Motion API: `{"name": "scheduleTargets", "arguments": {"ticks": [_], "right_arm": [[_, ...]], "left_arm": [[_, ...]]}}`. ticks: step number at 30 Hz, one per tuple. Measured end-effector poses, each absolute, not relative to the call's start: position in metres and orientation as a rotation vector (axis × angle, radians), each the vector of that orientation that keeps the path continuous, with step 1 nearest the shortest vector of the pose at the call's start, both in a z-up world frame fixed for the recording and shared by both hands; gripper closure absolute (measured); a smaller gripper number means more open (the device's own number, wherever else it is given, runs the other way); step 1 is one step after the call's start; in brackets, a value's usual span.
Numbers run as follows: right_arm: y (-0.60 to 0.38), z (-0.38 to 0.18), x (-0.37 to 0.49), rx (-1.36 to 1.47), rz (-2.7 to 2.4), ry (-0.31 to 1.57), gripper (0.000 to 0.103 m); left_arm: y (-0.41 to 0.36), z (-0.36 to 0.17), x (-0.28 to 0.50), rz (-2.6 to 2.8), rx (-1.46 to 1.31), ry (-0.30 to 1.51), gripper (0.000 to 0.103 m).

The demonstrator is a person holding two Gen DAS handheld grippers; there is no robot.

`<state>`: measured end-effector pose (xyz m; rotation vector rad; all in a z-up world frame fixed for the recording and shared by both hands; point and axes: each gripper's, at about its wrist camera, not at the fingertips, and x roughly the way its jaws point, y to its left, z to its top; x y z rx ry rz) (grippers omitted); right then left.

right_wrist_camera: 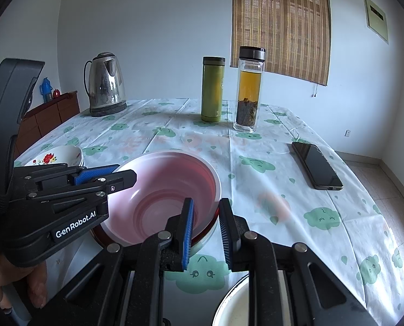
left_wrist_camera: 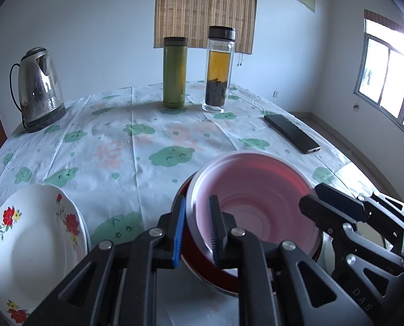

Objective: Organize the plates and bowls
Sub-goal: 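Open the left gripper and release the pink plastic bowl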

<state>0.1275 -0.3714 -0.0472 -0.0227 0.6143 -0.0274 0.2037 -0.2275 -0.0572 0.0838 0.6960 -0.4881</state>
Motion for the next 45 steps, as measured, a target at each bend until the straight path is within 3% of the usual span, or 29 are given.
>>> {"name": "scheduleTargets", "arguments": {"ticks": [9,12,14,15,16,27,30,40,45], "right_arm": [[-0.371,-0.041,0.121,-0.006,-0.004,0.569,0.08],[-0.37,-0.042,0.12,-0.013,-0.012,0.563,0.08],[-0.373,-0.041,0.119,-0.011,-0.023,0.551,0.075],[-0.375,-0.041,0.118,-0.005,-0.026,0.545,0.069],[-0.377,-0.041,0.117,0.002,-0.027,0.541,0.065],[-0.386,-0.039,0.092,0.051,-0.05,0.482,0.063],[-0.391,-0.038,0.09,0.059,-0.091,0.501,0.044],[-0.378,-0.042,0.13,-0.056,-0.151,0.665,0.044],[-0.377,-0.037,0.128,-0.046,-0.122,0.655,0.044]], "left_arm": [[-0.225,-0.054,0.2,-0.505,0.067,0.68,0.074],[-0.221,-0.05,0.198,-0.511,0.05,0.662,0.064],[-0.218,-0.047,0.197,-0.476,0.054,0.641,0.045],[-0.216,-0.046,0.197,-0.467,0.051,0.631,0.044],[-0.213,-0.045,0.198,-0.468,0.04,0.631,0.043],[-0.211,-0.044,0.192,-0.454,0.039,0.613,0.042],[-0.21,-0.044,0.191,-0.444,0.037,0.609,0.041],[-0.202,-0.042,0.191,-0.415,0.022,0.586,0.035],[-0.202,-0.041,0.19,-0.42,0.02,0.582,0.035]]}}
